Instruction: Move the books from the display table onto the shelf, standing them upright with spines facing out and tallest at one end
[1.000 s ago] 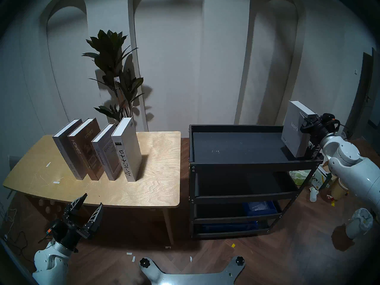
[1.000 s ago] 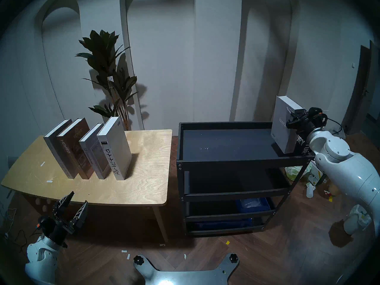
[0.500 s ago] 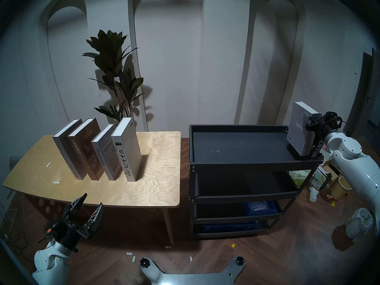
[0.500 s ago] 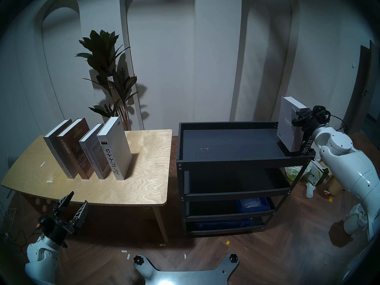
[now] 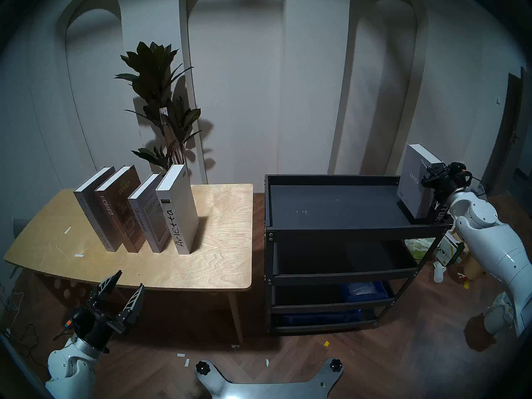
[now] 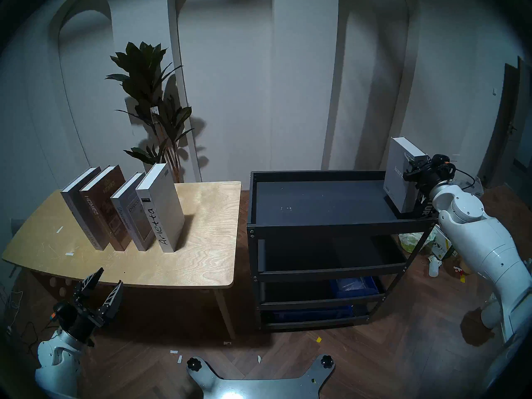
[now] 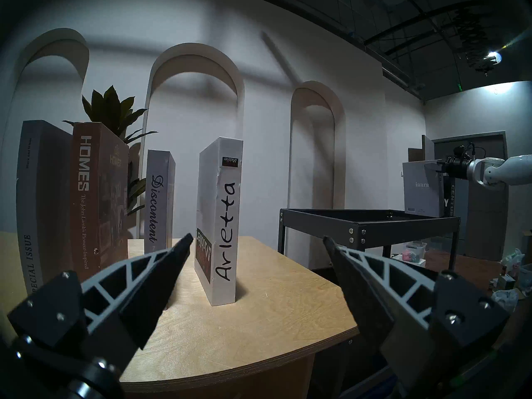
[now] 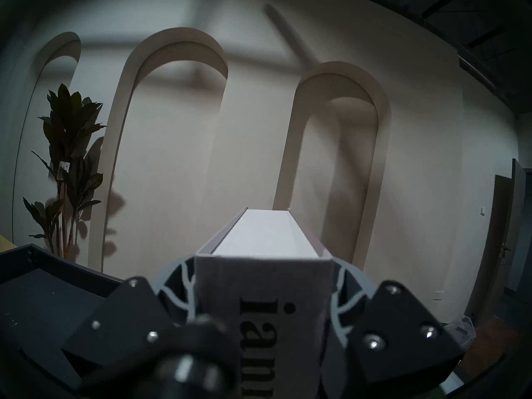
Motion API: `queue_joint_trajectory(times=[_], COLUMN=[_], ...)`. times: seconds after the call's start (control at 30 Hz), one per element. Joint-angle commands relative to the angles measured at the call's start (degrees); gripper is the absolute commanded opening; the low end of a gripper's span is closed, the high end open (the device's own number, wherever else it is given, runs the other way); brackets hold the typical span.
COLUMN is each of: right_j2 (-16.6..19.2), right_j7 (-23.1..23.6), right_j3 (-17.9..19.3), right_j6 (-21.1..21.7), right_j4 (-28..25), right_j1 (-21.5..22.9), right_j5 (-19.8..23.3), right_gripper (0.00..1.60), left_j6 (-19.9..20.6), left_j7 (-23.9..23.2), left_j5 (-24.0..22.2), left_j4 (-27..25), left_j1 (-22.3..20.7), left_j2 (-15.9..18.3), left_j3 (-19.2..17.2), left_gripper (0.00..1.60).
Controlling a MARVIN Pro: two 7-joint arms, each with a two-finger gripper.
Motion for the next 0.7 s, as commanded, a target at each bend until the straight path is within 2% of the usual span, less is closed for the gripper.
queue_joint_trajectory(times=[0.0, 0.27, 0.67], right_j2=[1.66, 2.66, 1.43], right_j7=[-1.5, -2.41, -1.3], right_j3=[2.79, 3.86, 2.52], right_j6=[-3.15, -4.13, -3.61], right_j4=[-2.44, -2.79, -0.26], right_j1=[-3.4, -7.39, -6.37], right_j5=[1.93, 3.61, 3.49], right_gripper=[0.0, 0.0, 0.0], left_j6=[-0.11, -0.11, -0.11], left_j7=[-0.06, -0.03, -0.01], left_j5=[0.01, 0.02, 0.02], left_j4=[-0.91, -0.92, -0.94], left_j1=[-0.05, -0.03, -0.02], left_j2=[0.05, 0.05, 0.06], left_j3=[-0.07, -0.07, -0.07], left_gripper=[1.6, 1.6, 1.6])
